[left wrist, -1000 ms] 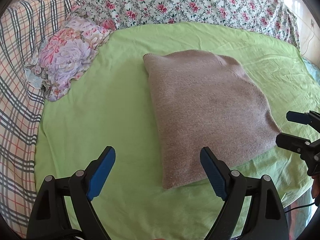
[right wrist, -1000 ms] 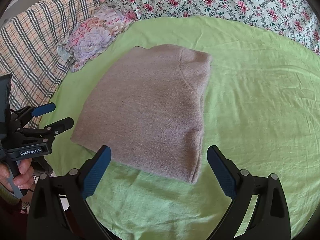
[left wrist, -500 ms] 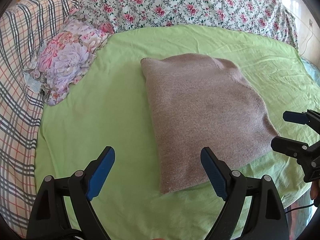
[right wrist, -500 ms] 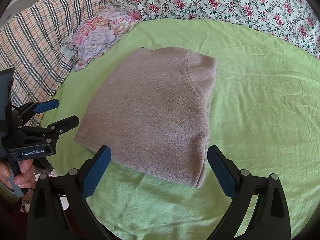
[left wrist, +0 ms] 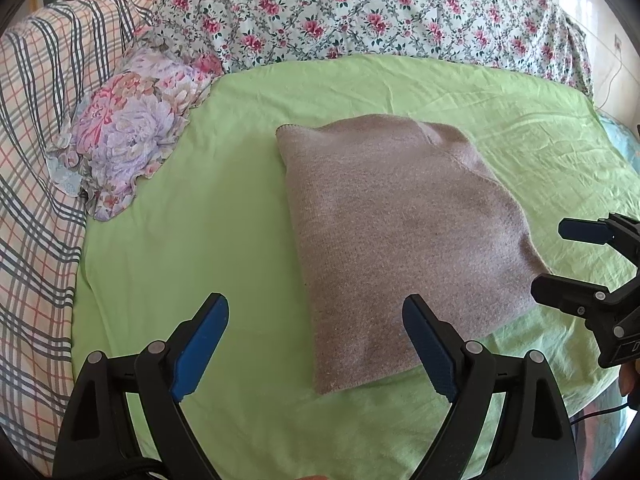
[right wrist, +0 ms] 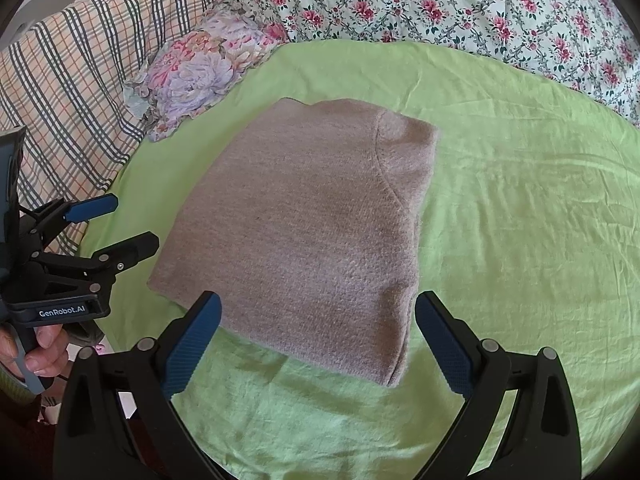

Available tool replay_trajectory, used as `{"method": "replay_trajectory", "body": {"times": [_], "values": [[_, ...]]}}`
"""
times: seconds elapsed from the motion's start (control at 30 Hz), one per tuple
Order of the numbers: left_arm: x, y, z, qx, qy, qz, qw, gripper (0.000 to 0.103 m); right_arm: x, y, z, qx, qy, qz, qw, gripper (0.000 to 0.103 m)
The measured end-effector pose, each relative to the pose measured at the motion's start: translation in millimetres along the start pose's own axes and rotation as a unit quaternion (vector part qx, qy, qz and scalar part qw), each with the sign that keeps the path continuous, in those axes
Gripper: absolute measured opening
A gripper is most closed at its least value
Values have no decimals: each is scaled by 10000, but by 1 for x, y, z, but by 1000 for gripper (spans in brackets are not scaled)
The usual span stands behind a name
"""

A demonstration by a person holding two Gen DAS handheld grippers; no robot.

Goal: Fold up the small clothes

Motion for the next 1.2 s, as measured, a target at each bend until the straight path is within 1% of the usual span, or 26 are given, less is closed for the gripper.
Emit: {"method": "replay_trajectory", "body": {"times": [0.23, 0.5, 1.2], "values": [[1, -1, -1, 6, -28, -2, 10000, 90, -3, 1, 3, 7, -7, 44, 10000, 98], [1, -4, 0, -49, -29, 49, 10000, 90, 2, 1, 5, -6, -60, 74, 10000, 98], [2, -1, 1, -39, -74, 71, 9999, 91, -1, 0, 5, -14, 5, 28, 10000, 99]]}}
Point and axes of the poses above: each gripper's, at about its wrist camera, not at the fingertips, and y roughly against the way its jaws point, x to its right, z to its underside, the point moved 1 cm from there along -y, roughly the way its jaws point, and after that the axes turned 7 degrees about -y, right-handed, at the moved point
